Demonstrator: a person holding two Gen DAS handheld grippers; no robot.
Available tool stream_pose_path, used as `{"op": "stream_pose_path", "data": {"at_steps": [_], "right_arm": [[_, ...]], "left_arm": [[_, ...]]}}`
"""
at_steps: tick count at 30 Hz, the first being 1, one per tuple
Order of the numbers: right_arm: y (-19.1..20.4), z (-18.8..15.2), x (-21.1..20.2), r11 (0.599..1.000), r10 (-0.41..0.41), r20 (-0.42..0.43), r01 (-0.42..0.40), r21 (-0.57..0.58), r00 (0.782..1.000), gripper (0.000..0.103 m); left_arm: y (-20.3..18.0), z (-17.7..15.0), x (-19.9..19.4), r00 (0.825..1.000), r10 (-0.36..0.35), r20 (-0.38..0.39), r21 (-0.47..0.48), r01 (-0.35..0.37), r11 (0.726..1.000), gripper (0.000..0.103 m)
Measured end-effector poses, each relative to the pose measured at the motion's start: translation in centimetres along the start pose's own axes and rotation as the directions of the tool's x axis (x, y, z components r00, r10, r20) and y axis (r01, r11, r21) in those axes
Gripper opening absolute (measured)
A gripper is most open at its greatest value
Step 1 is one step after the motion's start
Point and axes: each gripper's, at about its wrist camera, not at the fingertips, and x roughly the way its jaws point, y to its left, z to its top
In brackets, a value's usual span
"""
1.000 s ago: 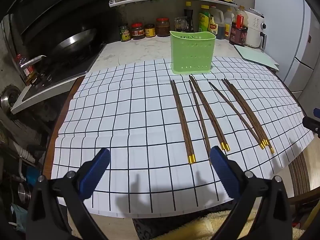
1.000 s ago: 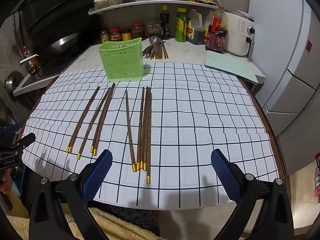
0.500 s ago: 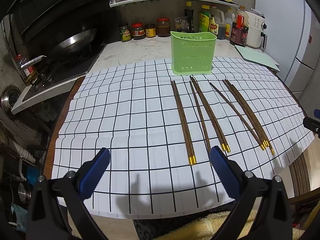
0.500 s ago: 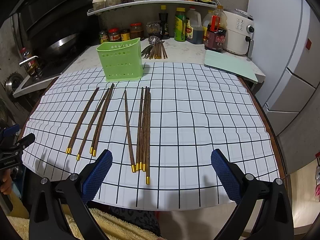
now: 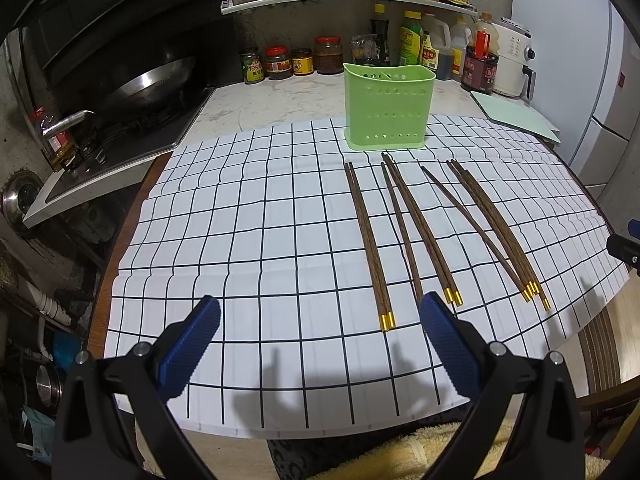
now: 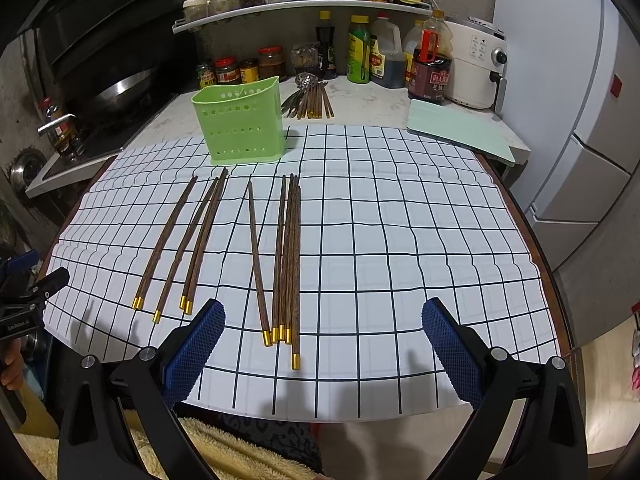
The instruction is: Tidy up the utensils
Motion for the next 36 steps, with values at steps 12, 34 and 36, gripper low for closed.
{"op": "stream_pose_path", "data": {"at_steps": [12, 34, 36], "right_arm": [[0.24, 0.25, -0.12, 1.000, -0.006, 0.001, 0.006, 0.001, 1.000, 0.097], [0.17, 0.26, -0.12, 1.000, -0.008, -0.003, 0.008, 0.005, 1.000, 0.097], [0.04, 0.32, -0.07, 1.000, -0.008, -0.005, 0.008, 0.007, 1.000, 0.097]], "left_arm": [[0.22, 0.03, -0.18, 1.000, 0.002, 0.002, -0.003, -0.002, 1.000, 0.097], [0.33, -0.08, -0.08, 1.000, 0.004, 0.002, -0.003, -0.004, 1.000, 0.097], [0.40, -0.11, -0.06, 1.000, 0.005, 0.001, -0.005, -0.005, 1.000, 0.097]]}}
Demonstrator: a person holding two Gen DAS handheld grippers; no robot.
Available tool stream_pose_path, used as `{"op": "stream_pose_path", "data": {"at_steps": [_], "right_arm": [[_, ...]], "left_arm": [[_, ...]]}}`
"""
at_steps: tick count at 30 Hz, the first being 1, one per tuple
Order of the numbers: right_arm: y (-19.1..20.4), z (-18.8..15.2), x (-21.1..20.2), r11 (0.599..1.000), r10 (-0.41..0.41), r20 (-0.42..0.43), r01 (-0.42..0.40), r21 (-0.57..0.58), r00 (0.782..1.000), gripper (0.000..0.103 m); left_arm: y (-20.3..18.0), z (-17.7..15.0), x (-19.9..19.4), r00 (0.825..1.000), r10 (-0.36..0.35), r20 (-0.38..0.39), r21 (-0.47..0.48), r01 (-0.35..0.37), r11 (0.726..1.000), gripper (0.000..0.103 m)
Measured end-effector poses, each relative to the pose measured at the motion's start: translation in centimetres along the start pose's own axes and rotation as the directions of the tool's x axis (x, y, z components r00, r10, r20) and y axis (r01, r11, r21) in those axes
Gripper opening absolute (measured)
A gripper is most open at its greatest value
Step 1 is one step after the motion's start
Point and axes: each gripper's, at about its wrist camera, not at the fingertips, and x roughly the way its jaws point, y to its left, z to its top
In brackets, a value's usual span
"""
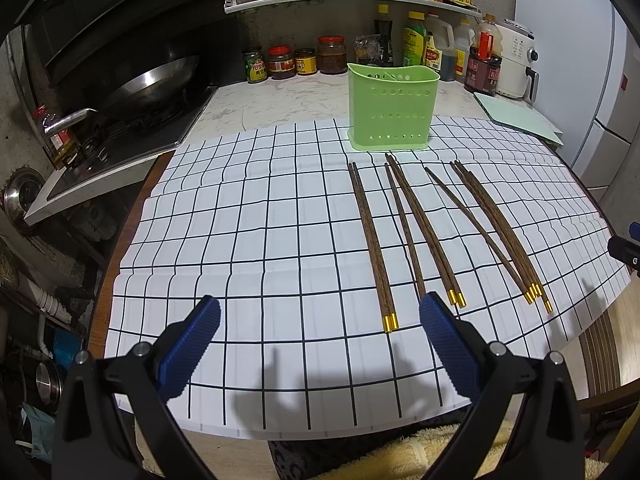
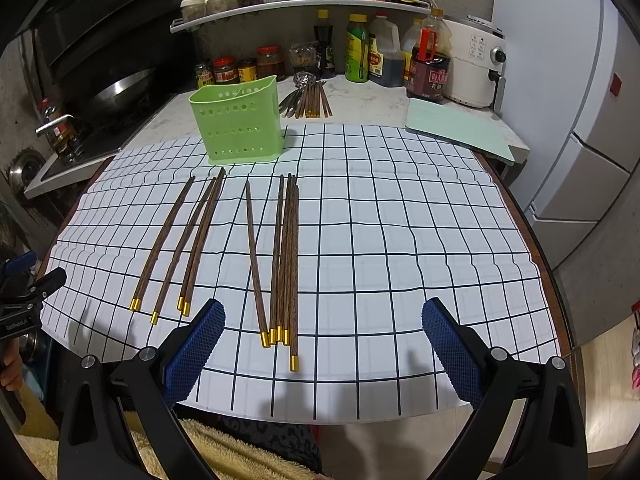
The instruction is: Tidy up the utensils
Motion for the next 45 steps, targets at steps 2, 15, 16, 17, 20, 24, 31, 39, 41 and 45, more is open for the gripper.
{"op": "stream_pose_path", "data": {"at_steps": [2, 15, 16, 17, 20, 24, 31, 39, 41, 45], "right_arm": [[-0.1, 0.0, 0.0, 1.000, 0.000, 0.000, 0.000, 0.000, 1.000, 0.097], [-0.1, 0.1, 0.3, 1.000, -0.002, -0.003, 0.002, 0.001, 1.000, 0.097], [-0.1, 0.1, 0.4, 1.000, -0.002, -0.005, 0.002, 0.001, 1.000, 0.097], [-0.1, 0.1, 0.5, 1.000, -0.003, -0.006, 0.003, 0.002, 1.000, 0.097], [-0.3, 0.0, 0.9, 1.000, -0.003, -0.010, 0.003, 0.010, 1.000, 0.097], [-0.6, -0.2, 1.7, 1.000, 0.008, -0.012, -0.008, 0.023, 1.000, 0.097], [-0.7, -0.7, 4.0, 1.000, 0.018, 0.024, -0.018, 0.006, 1.000, 0.097], [-1.4, -0.8, 6.9, 0.999, -0.002, 0.005, 0.002, 0.045, 1.000, 0.097], [-1.3, -0.6, 7.4, 0.999, -0.007, 0.003, 0.007, 0.039, 1.000, 0.097], [-0.8, -0.3, 8.6, 1.000, -0.010, -0.006, 0.010, 0.020, 1.000, 0.097]], "left_arm": [[0.0, 0.0, 0.0, 1.000, 0.000, 0.000, -0.001, 0.000, 1.000, 0.097], [0.5, -0.2, 0.6, 1.000, 0.001, -0.013, -0.008, -0.001, 1.000, 0.097], [0.5, -0.1, 0.7, 1.000, 0.001, -0.014, -0.009, -0.001, 1.000, 0.097], [0.4, -0.1, 0.8, 1.000, 0.001, -0.016, -0.009, -0.001, 1.000, 0.097], [0.5, -0.1, 1.3, 1.000, 0.004, -0.026, -0.017, -0.004, 1.000, 0.097], [0.5, -0.1, 2.3, 0.999, -0.003, -0.042, -0.036, 0.002, 0.999, 0.097], [0.0, -0.6, 6.4, 0.995, -0.038, -0.089, -0.027, 0.036, 0.999, 0.097], [-0.6, -0.5, 11.6, 0.980, -0.068, -0.189, -0.058, 0.058, 0.997, 0.097], [-0.7, -0.4, 12.2, 0.976, -0.072, -0.203, -0.062, 0.060, 0.996, 0.097], [-0.9, 0.0, 12.7, 0.975, -0.074, -0.211, -0.058, 0.063, 0.996, 0.097]]}}
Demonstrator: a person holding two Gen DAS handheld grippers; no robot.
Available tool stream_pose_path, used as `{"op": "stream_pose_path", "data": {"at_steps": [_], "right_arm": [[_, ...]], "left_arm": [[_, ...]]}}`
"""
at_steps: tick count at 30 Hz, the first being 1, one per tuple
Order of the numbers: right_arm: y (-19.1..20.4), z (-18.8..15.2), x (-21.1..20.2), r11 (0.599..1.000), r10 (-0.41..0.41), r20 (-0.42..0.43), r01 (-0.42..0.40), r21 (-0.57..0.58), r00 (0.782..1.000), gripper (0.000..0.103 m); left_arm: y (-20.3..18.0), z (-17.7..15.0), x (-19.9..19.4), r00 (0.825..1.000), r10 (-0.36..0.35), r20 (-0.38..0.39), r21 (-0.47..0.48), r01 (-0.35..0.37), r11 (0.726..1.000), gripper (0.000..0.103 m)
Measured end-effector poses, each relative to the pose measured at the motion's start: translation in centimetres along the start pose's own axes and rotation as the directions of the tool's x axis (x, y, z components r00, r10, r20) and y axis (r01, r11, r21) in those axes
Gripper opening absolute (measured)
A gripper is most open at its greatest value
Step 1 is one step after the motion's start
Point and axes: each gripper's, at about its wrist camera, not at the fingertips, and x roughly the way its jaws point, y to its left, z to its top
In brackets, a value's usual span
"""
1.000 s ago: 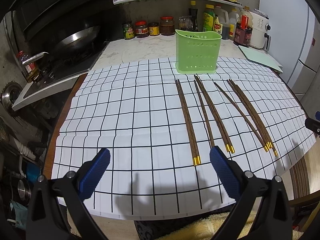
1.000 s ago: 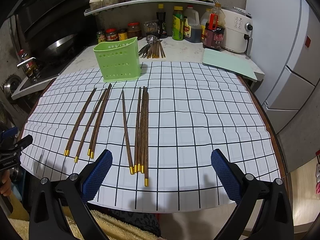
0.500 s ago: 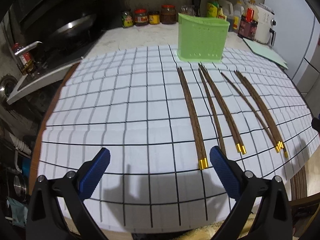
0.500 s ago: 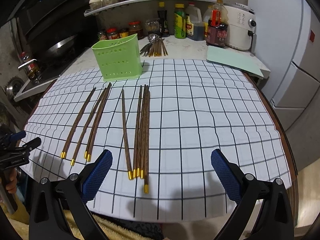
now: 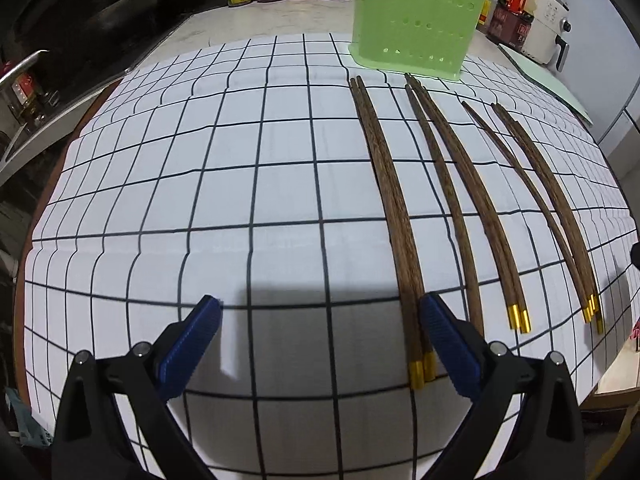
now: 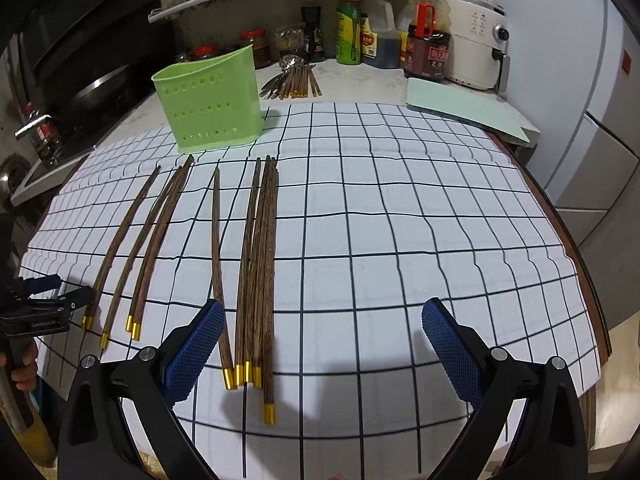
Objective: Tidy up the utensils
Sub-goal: 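Move the right gripper down over a single brown chopstick and align fingers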
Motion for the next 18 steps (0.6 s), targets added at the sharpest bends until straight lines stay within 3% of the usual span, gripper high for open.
{"op": "stream_pose_path", "data": {"at_steps": [11, 18], "right_arm": [[1.2, 0.4, 1.8, 0.999, 0.031, 0.001, -0.031, -0.015, 1.000, 0.097], [0.7, 0.3, 1.8, 0.996, 0.084, 0.046, -0.082, -0.038, 0.995, 0.097]], "left_arm": [[0.9, 0.4, 0.5, 0.999, 0.036, -0.010, -0.010, -0.036, 0.999, 0.098], [0.9, 0.0, 0.5, 0.998, 0.053, 0.043, 0.033, -0.055, 0.998, 0.098]]}}
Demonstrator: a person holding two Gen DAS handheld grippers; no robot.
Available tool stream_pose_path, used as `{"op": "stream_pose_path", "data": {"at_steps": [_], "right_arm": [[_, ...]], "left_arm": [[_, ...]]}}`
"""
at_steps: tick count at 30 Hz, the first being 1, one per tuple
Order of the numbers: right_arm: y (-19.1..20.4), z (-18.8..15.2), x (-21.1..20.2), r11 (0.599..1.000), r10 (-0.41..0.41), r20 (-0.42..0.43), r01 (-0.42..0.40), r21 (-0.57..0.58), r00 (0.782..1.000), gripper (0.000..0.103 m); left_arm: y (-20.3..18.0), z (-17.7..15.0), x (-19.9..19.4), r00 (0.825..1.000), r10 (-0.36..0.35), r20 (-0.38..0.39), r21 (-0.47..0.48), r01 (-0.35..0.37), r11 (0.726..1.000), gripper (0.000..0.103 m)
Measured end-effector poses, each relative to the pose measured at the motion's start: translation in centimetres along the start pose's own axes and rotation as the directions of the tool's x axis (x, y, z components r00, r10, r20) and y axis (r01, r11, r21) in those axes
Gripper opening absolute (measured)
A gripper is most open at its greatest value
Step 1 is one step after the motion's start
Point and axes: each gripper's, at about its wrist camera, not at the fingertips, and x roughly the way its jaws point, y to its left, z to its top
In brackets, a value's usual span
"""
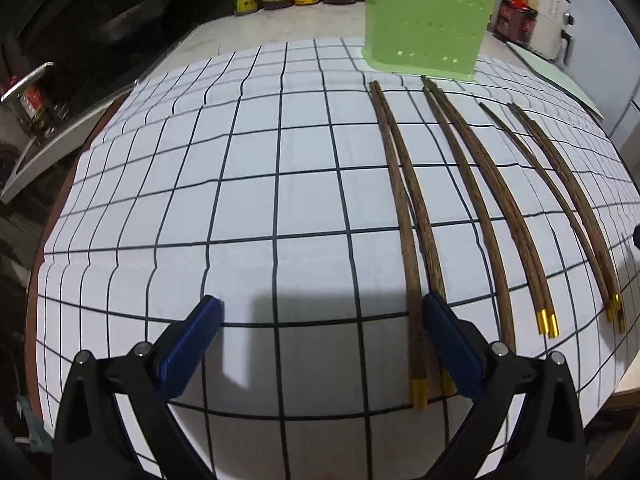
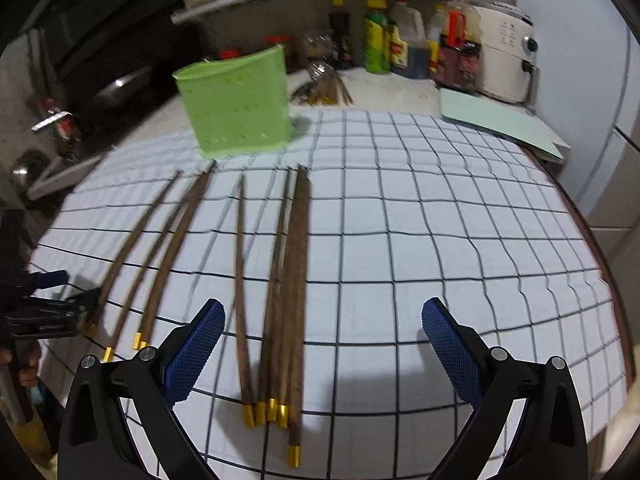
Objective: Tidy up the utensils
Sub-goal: 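Move the right gripper down over a single brown chopstick and align fingers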
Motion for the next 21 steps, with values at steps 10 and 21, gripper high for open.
{"op": "stream_pose_path", "data": {"at_steps": [10, 21], "right_arm": [[-1.6, -1.6, -0.2, 0.998, -0.055, -0.087, 0.057, 0.016, 0.995, 0.051], [0.9, -2.6, 1.1, 0.998, 0.040, -0.150, -0.045, -0.034, 0.988, 0.017]], "left_arm": [[0.5, -1.3, -0.6, 1.000, -0.015, -0.009, -0.020, 0.014, 1.000, 0.098], [0.2, -2.3, -1.4, 0.999, -0.034, -0.003, 0.010, 0.034, 0.999, 0.088]]}}
